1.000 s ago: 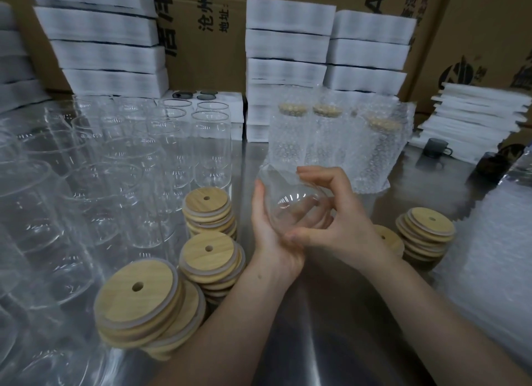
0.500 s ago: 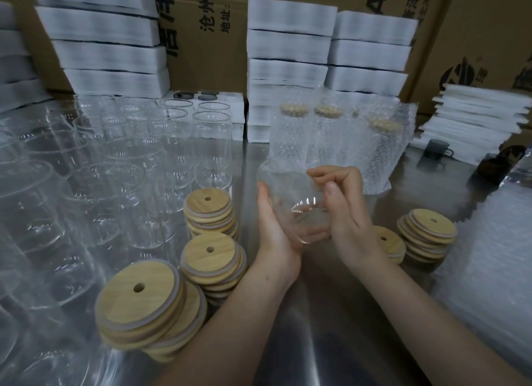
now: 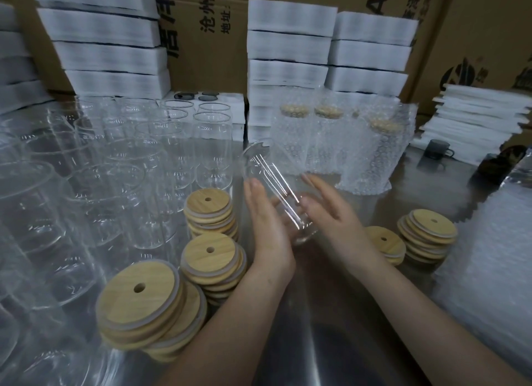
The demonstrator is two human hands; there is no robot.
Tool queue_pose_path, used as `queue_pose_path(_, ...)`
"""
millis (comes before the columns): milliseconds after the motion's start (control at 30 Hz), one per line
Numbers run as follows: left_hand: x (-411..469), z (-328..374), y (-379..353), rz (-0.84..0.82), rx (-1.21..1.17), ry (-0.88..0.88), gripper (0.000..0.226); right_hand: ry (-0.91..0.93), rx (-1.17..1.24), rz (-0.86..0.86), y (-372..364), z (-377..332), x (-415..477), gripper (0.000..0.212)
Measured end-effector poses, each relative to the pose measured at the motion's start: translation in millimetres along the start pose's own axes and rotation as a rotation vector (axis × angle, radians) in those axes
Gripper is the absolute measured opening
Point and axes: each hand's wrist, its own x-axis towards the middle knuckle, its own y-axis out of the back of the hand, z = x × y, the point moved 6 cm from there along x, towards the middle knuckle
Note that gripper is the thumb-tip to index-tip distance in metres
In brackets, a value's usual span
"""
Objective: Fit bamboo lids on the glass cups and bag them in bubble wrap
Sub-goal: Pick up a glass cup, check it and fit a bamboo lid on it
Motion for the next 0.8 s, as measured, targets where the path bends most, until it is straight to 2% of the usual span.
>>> queue_pose_path(67,-5,9,1,0.023,0.022,-0.119,0.054,-0.024,0.019,-0.008,-3,4,0,0.062)
queue_pose_path(133,-8,13,1,0.038,0.007,-0.174,0.052,-0.013,0.013,0.009,-5,5,0,0.051)
queue_pose_path(200,-8,13,2,0.035,-0.013,-0.176,0.055,-0.006,0.0,0.046,-5,4,0,0.047)
queue_pose_path(367,-8,11,-2,0.027,0.041,-0.16,0.055,0.027,-0.158,0.04,-4,4,-3,0.062)
queue_pose_path(500,-10,5,-7,-0.031,0.046,-0.049,0.069,0.085,-0.305,0.011,-1,-1,-3,0.072)
queue_pose_path(567,-14,4,-11,-0.056,0.076,-0.011,0.085,0.165,-0.447,0.013,1,-6,-2,0.071)
queue_pose_path(633,-16,5,-13,-0.059,0.129,-0.014,0.096,0.182,-0.479,0.008,3,-7,-1,0.07)
queue_pose_path(800,-12,6,-13,-0.072,0.227,-0.126,0.072,0.115,-0.436,-0.033,8,-1,0,0.077)
